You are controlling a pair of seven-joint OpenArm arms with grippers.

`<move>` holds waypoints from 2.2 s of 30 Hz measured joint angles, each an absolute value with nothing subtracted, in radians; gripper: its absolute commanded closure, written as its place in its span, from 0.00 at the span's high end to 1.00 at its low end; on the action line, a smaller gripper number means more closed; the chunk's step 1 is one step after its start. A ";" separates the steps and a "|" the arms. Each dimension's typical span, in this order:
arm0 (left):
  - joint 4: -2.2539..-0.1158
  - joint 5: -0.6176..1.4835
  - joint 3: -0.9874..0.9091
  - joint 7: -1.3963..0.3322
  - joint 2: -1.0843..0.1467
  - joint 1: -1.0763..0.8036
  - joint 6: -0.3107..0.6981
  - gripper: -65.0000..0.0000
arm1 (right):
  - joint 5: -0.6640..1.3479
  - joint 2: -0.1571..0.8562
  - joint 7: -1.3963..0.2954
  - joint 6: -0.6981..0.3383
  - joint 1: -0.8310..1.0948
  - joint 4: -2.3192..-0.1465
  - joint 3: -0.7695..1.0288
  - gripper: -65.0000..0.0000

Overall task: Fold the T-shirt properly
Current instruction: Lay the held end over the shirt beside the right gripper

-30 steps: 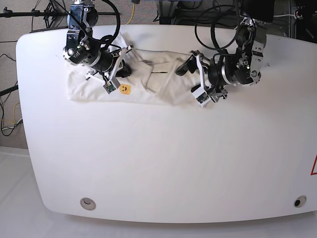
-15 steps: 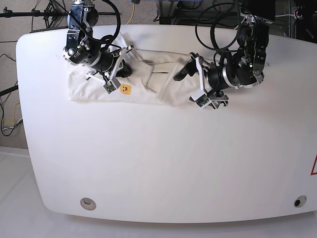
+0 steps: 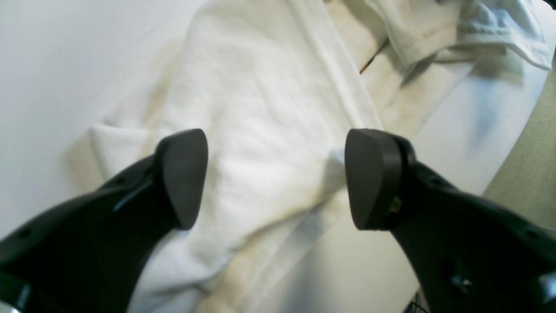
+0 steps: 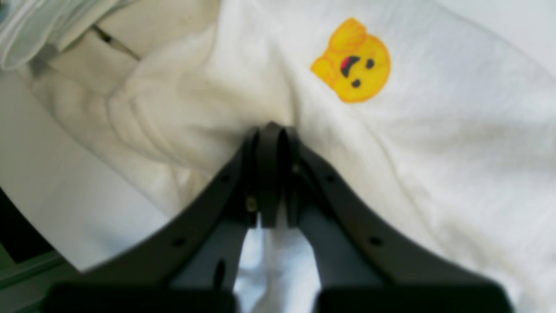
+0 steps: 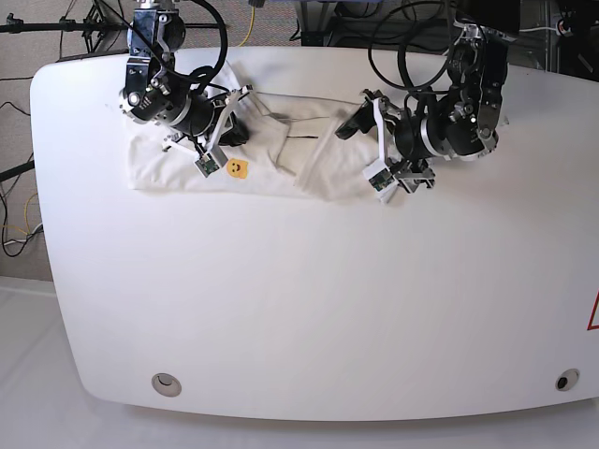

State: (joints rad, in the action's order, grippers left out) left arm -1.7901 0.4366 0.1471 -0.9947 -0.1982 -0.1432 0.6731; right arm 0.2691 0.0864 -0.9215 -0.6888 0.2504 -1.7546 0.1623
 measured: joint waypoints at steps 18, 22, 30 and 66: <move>-1.802 0.433 0.265 -1.026 -0.194 -0.174 0.633 0.72 | 0.270 0.087 -0.921 -0.689 0.250 -1.753 0.162 0.03; -1.802 0.396 0.295 -1.024 -0.173 -0.171 0.632 0.72 | 0.270 0.086 -0.921 -0.689 0.251 -1.753 0.162 0.03; -1.802 0.290 0.369 -1.008 -0.147 -0.166 0.633 0.72 | 0.269 0.086 -0.920 -0.689 0.253 -1.753 0.163 0.03; -1.800 0.150 0.369 -0.942 -0.136 -0.158 0.636 0.19 | 0.270 0.086 -0.920 -0.689 0.253 -1.752 0.163 0.03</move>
State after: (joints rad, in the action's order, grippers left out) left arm -1.8004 0.1501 0.3695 -0.9421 -0.1364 -0.1581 0.6361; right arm 0.2699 0.0864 -0.9199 -0.6888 0.2535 -1.7523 0.1627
